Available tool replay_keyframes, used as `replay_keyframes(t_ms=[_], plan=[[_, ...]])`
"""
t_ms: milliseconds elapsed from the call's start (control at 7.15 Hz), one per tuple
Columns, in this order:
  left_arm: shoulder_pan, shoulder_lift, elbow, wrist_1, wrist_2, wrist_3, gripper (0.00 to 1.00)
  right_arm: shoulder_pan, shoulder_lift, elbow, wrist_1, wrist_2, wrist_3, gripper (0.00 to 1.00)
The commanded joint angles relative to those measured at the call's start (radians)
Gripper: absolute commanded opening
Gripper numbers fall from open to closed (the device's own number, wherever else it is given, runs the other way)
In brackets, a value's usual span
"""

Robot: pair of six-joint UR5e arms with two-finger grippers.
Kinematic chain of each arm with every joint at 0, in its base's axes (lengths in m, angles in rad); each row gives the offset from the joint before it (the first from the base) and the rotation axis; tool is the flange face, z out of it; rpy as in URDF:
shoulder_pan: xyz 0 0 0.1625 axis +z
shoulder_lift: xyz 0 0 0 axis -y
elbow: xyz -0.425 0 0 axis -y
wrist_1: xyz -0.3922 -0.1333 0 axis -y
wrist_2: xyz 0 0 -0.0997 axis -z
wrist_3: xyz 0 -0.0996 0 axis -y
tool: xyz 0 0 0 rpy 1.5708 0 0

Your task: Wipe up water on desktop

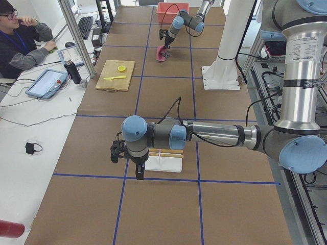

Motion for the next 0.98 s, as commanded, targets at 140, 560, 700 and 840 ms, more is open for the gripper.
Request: replay_keyframes(t_ms=[140, 560, 700, 840], plan=[[0.001, 0.0, 0.0, -0.004, 0.0, -0.002, 0.99, 0.155, -0.075, 0.029, 0.111, 0.158, -0.137, 0.0], [0.001, 0.0, 0.001, -0.004, 0.0, 0.0, 0.99, 0.373, -0.066, 0.175, 0.026, 0.431, -0.163, 0.0], [-0.001, 0.001, 0.005, -0.004, 0.0, 0.0, 0.99, 0.44, -0.043, 0.222, -0.091, 0.47, -0.287, 0.0], [-0.001, 0.002, 0.005, -0.004, 0.0, 0.0, 0.99, 0.521, -0.037, 0.259, -0.196, 0.51, -0.416, 0.0]])
